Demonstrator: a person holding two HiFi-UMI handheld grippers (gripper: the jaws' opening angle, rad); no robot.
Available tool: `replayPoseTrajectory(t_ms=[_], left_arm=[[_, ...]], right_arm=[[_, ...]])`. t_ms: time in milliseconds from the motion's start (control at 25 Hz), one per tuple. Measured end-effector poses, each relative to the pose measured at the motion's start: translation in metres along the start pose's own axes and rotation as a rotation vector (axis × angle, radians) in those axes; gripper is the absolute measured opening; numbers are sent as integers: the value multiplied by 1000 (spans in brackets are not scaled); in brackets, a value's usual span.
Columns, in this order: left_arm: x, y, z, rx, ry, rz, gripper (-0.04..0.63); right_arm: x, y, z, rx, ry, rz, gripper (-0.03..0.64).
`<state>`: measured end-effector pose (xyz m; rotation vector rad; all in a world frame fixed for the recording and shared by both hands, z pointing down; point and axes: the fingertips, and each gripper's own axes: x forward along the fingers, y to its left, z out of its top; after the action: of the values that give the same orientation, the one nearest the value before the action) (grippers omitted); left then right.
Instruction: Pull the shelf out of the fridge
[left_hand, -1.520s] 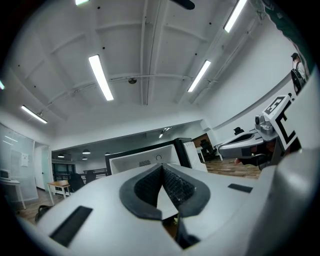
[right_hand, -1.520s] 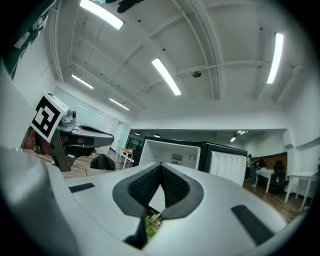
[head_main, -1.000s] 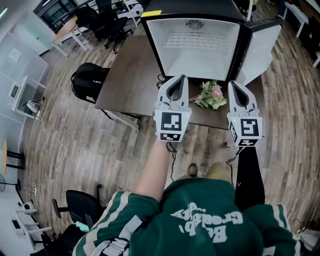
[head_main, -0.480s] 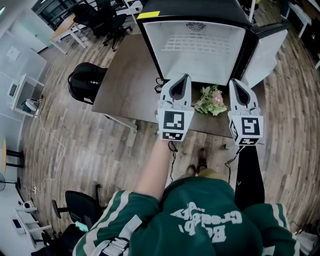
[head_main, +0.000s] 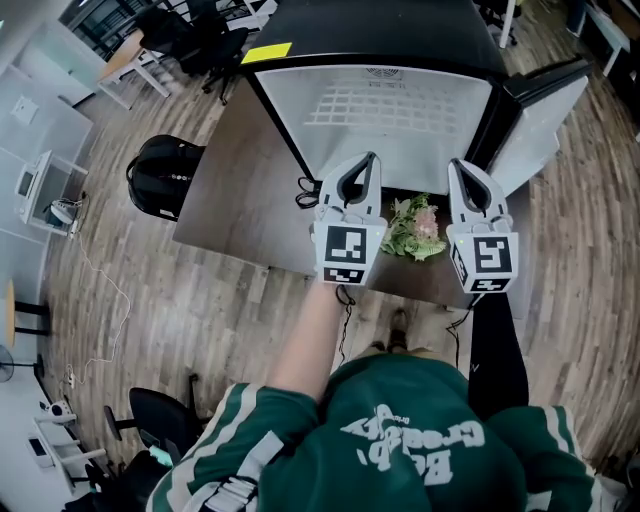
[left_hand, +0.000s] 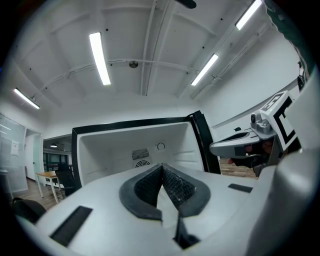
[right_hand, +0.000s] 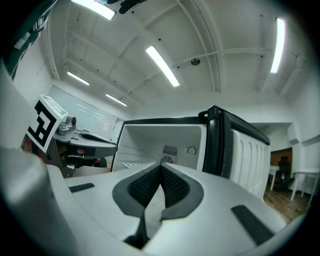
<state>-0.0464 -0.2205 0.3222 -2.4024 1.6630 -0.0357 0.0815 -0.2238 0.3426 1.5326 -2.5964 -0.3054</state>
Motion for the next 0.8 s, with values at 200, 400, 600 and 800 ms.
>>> replayPoseTrajectory(t_ms=[200,400,600,800], left_arm=[[23,2,-13,-14,15,17,15],[37,10,-28,-277,13,27,15],[47,30,-53,-798,-47,41,17],[49,50,-76,-1114,-109,71,17]], right_arm=[[22,-13,-9,6,-12,29,9],[34,-20,-11,9,-25,39,9],[44,-24,-11,17,-37,34,9],[49,-26,-13,5,-30,26,9]])
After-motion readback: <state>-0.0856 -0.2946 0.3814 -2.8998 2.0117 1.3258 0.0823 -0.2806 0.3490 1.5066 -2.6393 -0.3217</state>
